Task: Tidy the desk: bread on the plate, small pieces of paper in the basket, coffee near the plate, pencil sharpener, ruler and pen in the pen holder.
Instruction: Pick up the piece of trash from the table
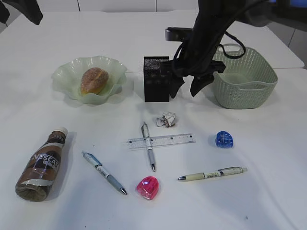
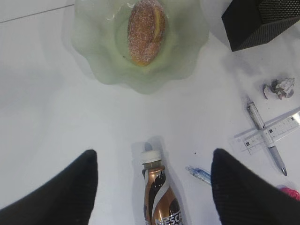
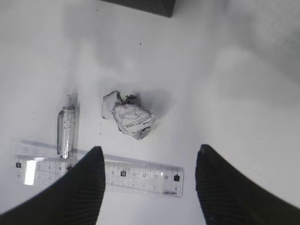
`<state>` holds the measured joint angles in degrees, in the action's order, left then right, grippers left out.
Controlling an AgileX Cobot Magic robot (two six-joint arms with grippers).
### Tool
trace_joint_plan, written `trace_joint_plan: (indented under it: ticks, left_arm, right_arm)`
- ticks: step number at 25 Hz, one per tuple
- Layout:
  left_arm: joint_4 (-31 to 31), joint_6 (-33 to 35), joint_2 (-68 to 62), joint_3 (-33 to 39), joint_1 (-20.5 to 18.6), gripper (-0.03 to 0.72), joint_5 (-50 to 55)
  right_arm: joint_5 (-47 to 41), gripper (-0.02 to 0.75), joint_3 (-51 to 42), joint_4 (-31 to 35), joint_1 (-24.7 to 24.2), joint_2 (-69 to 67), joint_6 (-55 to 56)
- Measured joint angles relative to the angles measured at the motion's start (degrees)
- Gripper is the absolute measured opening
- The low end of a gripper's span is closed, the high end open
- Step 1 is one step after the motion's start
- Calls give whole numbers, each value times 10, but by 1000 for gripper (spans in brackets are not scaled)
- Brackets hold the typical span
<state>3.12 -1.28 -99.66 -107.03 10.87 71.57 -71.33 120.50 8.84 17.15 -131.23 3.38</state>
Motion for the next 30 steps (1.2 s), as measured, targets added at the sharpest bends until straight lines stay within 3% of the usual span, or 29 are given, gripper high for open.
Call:
trace_joint_plan:
  ticks: [13, 30]
  left_arm:
    - [0, 0, 0, 0, 0, 527, 0]
    - [0, 0, 0, 0, 0, 527, 0]
  right_arm:
    - [5, 481, 0, 6, 35, -51, 1]
    - [10, 481, 0, -29, 35, -59, -3]
